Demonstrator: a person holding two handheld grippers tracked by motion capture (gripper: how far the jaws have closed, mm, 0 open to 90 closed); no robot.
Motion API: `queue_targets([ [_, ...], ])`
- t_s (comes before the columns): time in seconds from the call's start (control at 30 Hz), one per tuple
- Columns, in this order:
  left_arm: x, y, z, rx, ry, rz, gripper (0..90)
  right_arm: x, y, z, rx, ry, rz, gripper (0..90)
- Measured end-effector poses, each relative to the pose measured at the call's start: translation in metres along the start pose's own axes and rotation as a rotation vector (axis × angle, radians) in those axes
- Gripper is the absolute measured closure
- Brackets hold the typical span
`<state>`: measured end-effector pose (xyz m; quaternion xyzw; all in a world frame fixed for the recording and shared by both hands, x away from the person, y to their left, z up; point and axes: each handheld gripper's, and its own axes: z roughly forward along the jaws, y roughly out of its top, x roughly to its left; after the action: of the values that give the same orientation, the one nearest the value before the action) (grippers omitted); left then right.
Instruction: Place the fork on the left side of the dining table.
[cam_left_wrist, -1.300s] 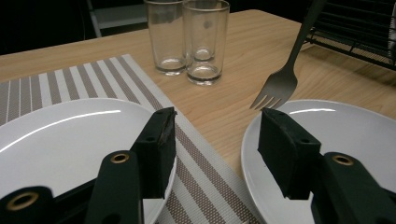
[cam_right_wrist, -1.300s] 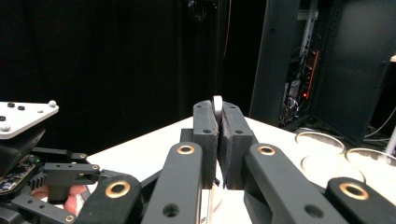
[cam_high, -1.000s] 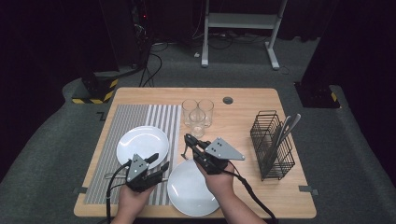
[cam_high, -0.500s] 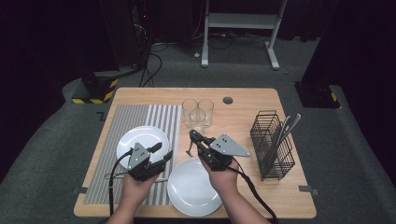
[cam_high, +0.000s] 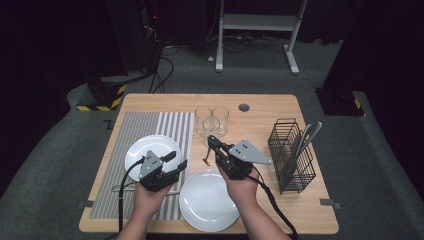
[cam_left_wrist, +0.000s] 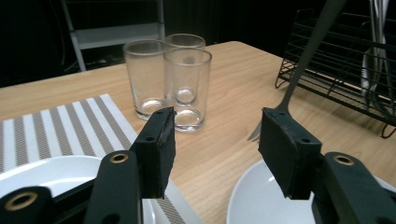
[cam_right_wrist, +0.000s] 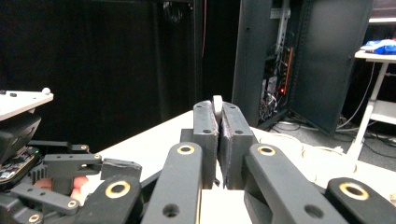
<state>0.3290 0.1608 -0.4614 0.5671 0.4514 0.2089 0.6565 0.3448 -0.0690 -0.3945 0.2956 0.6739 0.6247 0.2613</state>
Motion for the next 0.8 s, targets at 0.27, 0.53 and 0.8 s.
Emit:
queue_targets([
  [0.27,-0.009,0.001,-0.004,-0.009,-0.036,0.009,45.2,0.007,-0.001,0.005,0.014,0.015,-0.002,86.4],
  [0.53,-0.014,0.002,-0.007,-0.019,-0.055,0.01,44.6,0.017,-0.001,0.01,0.015,0.039,-0.01,86.3],
  [0.8,-0.021,0.004,-0.01,-0.035,-0.075,0.019,44.8,0.027,-0.001,0.012,0.027,0.059,-0.026,86.3],
])
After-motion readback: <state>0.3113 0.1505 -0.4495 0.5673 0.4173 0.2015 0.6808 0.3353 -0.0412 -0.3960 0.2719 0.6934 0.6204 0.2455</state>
